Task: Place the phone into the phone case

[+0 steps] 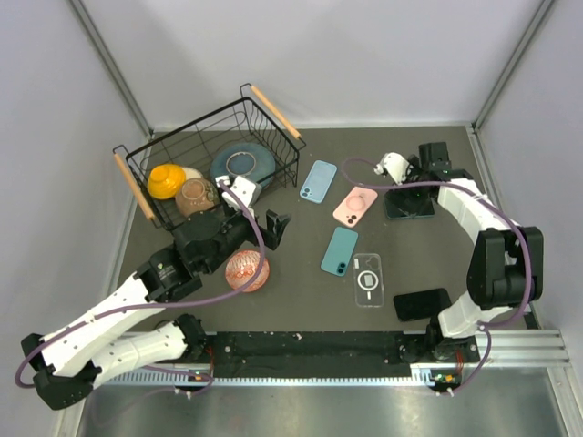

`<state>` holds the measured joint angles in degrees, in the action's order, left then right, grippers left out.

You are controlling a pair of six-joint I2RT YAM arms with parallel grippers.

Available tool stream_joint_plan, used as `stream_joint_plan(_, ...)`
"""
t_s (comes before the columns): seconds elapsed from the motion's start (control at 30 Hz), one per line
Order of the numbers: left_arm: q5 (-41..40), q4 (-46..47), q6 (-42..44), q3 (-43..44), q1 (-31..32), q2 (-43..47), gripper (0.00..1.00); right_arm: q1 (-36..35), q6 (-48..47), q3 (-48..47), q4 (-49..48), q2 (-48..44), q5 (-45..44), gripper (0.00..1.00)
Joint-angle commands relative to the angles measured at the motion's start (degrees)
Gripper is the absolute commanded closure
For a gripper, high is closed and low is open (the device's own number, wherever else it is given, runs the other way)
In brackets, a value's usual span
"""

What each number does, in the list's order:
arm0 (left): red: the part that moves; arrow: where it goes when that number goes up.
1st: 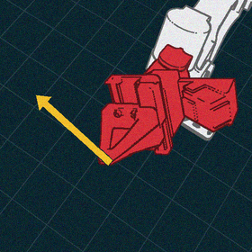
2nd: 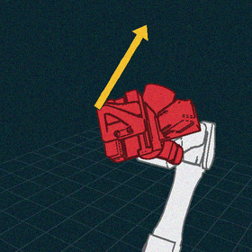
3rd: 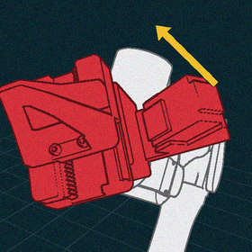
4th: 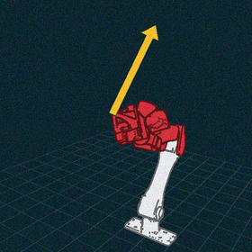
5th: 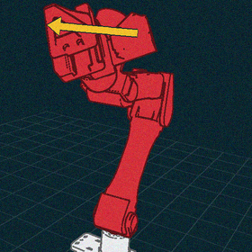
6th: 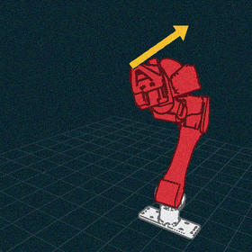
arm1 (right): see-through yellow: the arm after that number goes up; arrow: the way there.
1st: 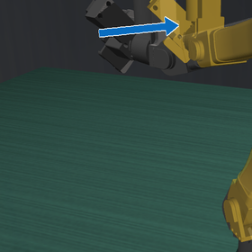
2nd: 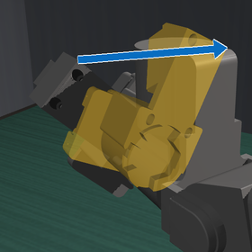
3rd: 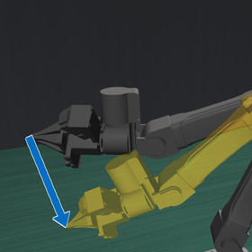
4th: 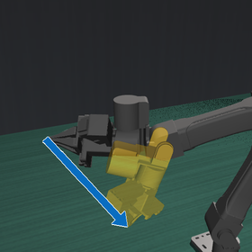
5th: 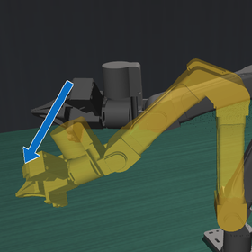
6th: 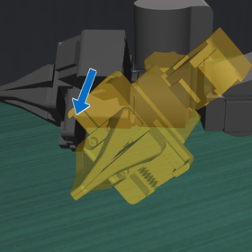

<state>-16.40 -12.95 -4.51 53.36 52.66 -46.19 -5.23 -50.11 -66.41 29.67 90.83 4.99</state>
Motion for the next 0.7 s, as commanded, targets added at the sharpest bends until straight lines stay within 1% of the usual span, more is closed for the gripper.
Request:
stream_joint_plan(0.0,0.76,3.19,0.47,0.52,0.51,-0.3,0.1,2.24,-13.95,-0.56,-0.23,1.63,9.76,0.05)
stream_joint_plan(0.1,-0.38,3.72,1.17,0.16,0.51,0.05,0.09,3.65,-17.82,-2.57,0.38,4.08,14.23,0.05)
stream_joint_plan(0.23,-0.38,3.81,1.35,0.25,0.51,0.14,0.09,3.92,-21.86,-5.21,4.33,7.52,16.36,0.05)
stream_joint_plan(0.33,-0.73,3.98,1.52,0.07,0.51,0.05,0.09,4.18,-23.97,-6.53,5.31,10.07,17.24,0.05)
stream_joint_plan(0.47,-1.0,3.9,1.88,0.07,0.51,-0.04,0.09,4.35,-24.6,-10.65,7.67,14.46,17.16,0.05)
stream_joint_plan(0.67,-1.0,3.99,1.96,0.16,0.51,0.14,0.09,4.36,-25.74,-13.12,9.97,18.59,18.3,0.05)
